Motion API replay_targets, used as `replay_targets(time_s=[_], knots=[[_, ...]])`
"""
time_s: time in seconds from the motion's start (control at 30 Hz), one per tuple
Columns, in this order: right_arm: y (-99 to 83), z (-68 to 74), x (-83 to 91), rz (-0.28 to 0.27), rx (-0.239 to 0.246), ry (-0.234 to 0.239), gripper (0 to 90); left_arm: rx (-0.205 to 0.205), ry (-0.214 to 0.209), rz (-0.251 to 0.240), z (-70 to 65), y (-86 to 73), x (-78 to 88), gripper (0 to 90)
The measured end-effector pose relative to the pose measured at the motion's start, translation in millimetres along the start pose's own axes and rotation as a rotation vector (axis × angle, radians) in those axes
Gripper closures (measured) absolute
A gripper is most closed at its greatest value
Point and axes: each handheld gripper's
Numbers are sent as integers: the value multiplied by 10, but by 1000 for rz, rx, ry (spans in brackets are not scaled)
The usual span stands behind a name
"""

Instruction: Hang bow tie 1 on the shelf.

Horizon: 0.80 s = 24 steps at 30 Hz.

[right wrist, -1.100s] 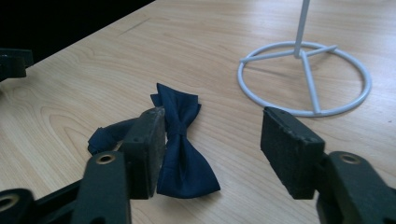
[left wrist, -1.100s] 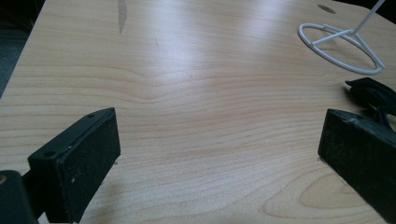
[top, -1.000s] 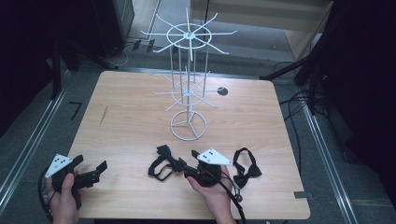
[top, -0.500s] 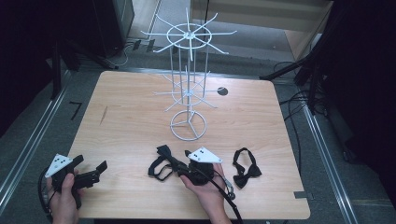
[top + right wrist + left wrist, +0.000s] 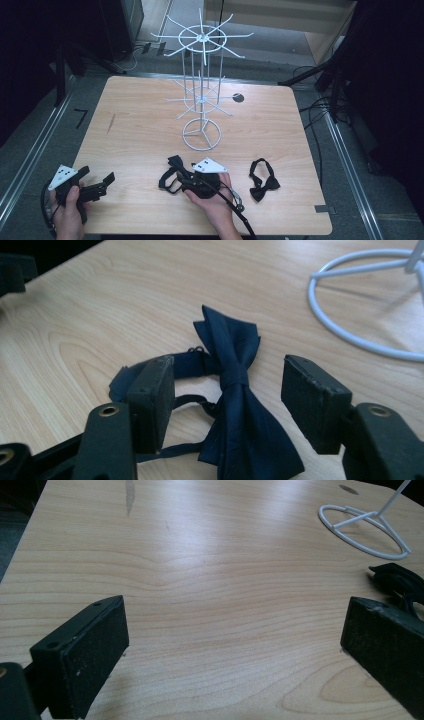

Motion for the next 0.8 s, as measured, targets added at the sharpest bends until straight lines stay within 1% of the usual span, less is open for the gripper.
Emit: replay_targets(time_s=[0.07,0.13,0.2,0.3,0.33,0.37,0.43,0.47,0.5,0.53,0.57,0.6,0.67,0.7,0.77,0.8], knots=[[-4,1,-10,8,2,-1,383,0,0,0,0,0,0,0],[-23,9,-57,29,10,-5,377,-1,0,0,0,0,1,0],[-30,11,-69,34,14,-3,377,-1,-1,0,0,0,0,0],[-48,21,-105,53,25,-11,395,-1,-1,0,0,0,0,0],[-62,31,-130,70,27,-22,423,-1,0,0,0,0,0,0],[-62,31,-130,70,27,-22,423,-1,0,0,0,0,0,0],[-78,32,-151,89,38,-34,466,-1,-1,-1,0,0,0,0],[-93,31,-166,99,45,-48,521,-1,-1,0,0,0,0,0],[-93,31,-166,99,45,-48,521,-1,0,0,0,0,0,0],[-111,25,-176,112,43,-57,566,-1,-1,0,1,0,1,0],[-111,25,-176,112,43,-57,566,-1,0,0,0,0,0,0],[-117,22,-179,114,41,-57,583,0,0,0,0,0,1,0],[-133,16,-184,124,51,-61,628,0,0,1,1,0,0,0],[-151,28,-178,121,59,-72,701,0,0,1,0,0,0,0],[-154,28,-173,121,59,-72,718,0,-1,0,0,0,-1,0],[-161,27,-162,119,58,-73,761,-1,0,0,0,0,-1,0]])
Point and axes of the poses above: each handheld gripper's, and its own axes: x roughly backward along the jaws, y roughly out of its top, z roughly to its left, and after that the axes turned 10 degrees about y, right-handed
